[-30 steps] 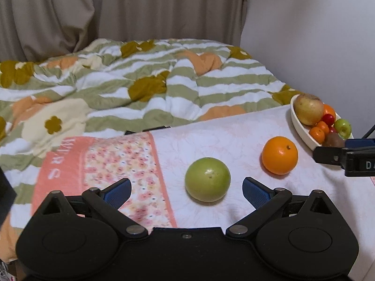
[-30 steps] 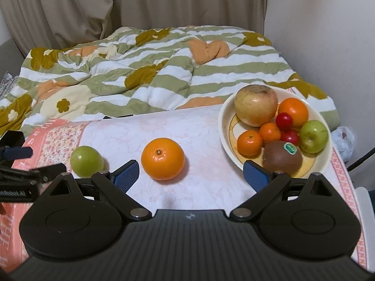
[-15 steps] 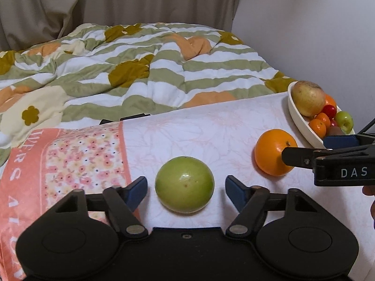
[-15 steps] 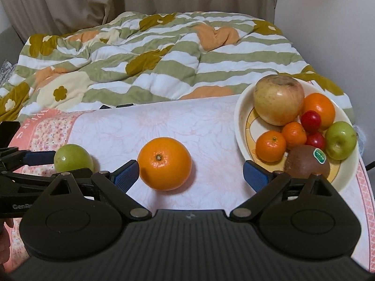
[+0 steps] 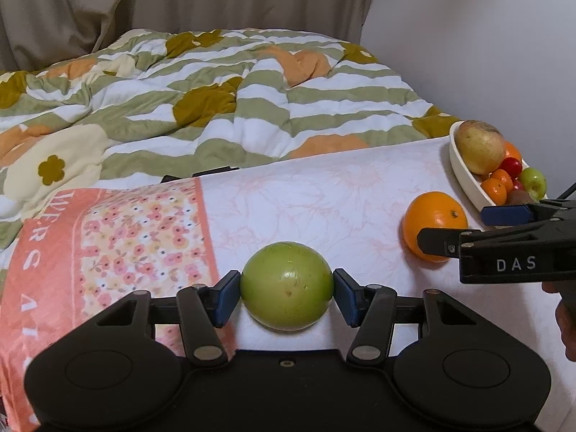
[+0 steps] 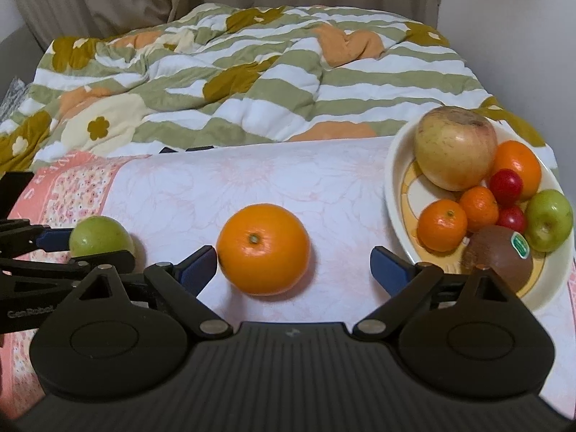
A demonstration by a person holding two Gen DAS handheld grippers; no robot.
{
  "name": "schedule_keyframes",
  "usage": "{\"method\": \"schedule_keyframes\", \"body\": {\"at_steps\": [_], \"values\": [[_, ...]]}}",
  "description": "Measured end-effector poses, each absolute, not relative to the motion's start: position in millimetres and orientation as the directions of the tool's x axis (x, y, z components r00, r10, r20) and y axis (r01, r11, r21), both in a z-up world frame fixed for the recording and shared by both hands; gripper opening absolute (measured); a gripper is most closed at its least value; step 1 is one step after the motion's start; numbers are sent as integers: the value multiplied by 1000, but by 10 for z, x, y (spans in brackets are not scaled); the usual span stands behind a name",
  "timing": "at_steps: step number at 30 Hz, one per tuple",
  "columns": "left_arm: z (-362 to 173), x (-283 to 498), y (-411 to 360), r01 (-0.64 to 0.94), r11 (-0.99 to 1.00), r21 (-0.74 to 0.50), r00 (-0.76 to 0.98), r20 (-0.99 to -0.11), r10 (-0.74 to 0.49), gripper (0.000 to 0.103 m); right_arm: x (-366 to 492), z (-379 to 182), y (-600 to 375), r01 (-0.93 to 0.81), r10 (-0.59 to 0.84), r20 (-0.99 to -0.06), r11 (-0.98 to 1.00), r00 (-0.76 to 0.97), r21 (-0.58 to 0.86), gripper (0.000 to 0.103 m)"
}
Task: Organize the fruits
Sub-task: 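Grasp the pale green pomelo with the left tool while the right tool grasps the orange, then carry the pomelo in the left tool while the right tool carries the orange to the bowl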
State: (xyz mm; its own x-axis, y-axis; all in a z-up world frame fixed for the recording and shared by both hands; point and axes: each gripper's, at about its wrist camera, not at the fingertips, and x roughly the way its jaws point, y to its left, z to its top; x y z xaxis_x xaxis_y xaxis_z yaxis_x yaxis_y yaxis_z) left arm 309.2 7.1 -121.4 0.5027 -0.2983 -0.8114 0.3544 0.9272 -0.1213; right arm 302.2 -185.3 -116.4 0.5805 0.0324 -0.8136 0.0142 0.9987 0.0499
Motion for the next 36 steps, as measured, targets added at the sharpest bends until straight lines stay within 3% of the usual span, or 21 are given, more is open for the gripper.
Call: {"method": "schedule_keyframes", "body": {"at_steps": [10,11,13,36], "values": [[-1189,2989,280,312,944,-111,512,-817,-265,60,3119,-1227,-1718,-35,49,-819,999,571,36,101],[-1184,2975,301,307,945,-111,512,-818,-262,60,3129,-1236,-1708,-39,51,-821,999,569,35,96],[-1166,2938,343,296,948,-113,515,-818,-258,60,3153,-1256,-1686,-54,65,-827,998,559,41,77],[-539,2318,369,270,951,-148,619,-731,-289,60,2382,-588,-1749,-50,85,-773,996,629,69,76]]}}
